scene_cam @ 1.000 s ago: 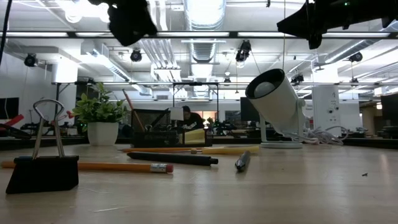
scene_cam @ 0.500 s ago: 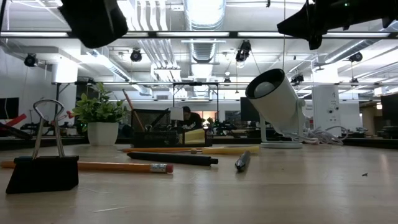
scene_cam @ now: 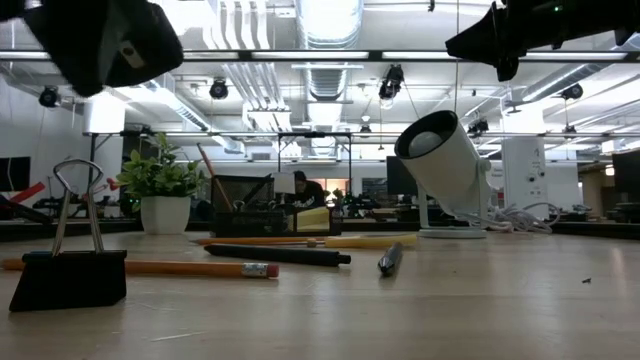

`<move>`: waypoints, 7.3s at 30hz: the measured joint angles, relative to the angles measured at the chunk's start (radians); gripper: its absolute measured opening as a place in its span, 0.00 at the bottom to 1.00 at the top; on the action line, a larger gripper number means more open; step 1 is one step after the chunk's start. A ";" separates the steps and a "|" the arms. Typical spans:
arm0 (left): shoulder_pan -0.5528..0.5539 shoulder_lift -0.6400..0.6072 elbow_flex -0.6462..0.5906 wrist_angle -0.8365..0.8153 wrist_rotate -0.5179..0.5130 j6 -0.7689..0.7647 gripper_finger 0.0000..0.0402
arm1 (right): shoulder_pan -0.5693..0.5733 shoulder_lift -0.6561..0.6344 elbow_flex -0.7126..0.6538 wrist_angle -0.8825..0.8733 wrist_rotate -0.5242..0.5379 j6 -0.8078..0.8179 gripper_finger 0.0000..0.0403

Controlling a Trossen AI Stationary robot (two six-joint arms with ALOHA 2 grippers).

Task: Pick and place office supplies into organizer
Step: Put the black binder clip into the black desk organizer

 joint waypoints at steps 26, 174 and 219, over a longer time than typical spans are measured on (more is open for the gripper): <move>-0.008 0.128 0.028 -0.038 -0.089 -0.283 0.37 | 0.000 0.000 0.000 -0.003 0.000 0.000 0.15; 0.929 -0.343 -0.212 -0.085 -0.152 0.406 0.00 | 0.000 0.001 0.000 -0.002 0.110 0.035 0.15; 0.941 -0.143 -0.224 -0.091 -0.267 0.535 0.00 | 0.000 0.001 0.000 -0.002 0.107 0.082 0.15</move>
